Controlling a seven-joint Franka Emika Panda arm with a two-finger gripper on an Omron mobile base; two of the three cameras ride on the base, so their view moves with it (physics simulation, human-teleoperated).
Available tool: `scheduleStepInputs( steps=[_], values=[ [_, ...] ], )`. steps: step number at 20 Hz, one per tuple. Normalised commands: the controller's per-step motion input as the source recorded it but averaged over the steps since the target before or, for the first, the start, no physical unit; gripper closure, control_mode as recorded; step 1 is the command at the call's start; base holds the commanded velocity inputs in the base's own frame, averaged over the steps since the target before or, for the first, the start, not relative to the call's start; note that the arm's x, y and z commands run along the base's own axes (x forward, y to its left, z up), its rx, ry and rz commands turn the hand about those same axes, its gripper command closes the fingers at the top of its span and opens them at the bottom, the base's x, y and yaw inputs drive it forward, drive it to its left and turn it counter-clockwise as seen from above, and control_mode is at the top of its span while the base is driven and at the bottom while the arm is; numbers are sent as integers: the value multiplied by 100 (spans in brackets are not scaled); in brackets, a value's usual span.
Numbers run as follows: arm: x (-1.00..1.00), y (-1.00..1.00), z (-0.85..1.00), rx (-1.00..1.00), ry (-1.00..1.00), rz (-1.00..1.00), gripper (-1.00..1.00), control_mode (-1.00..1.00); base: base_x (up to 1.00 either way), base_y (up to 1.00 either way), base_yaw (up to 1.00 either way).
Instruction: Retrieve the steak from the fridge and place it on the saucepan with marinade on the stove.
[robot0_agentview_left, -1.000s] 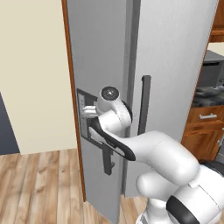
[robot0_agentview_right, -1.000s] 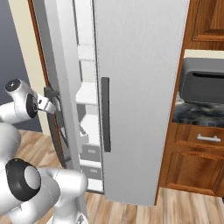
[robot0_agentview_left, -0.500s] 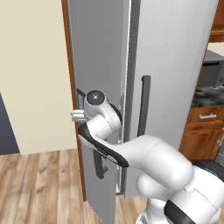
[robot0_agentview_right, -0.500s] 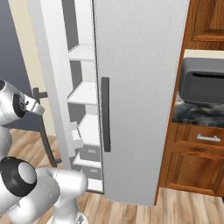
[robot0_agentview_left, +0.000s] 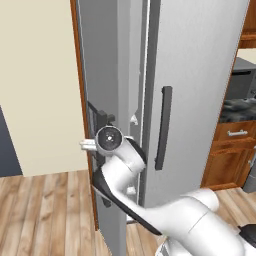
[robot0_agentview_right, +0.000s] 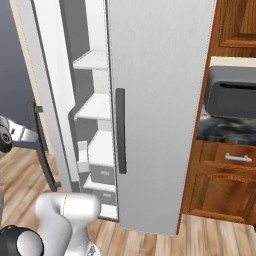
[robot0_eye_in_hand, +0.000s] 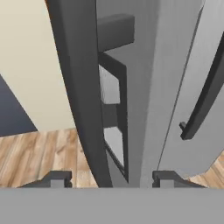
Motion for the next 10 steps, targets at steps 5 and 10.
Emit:
scheduleStepInputs(
  steps=[5,10],
  values=[
    [-78,-35,7,0,-15,0,-100,-100,0,0,0],
    [-61,-48,19,0,-9,0,-100,-100,0,0,0]
  ],
)
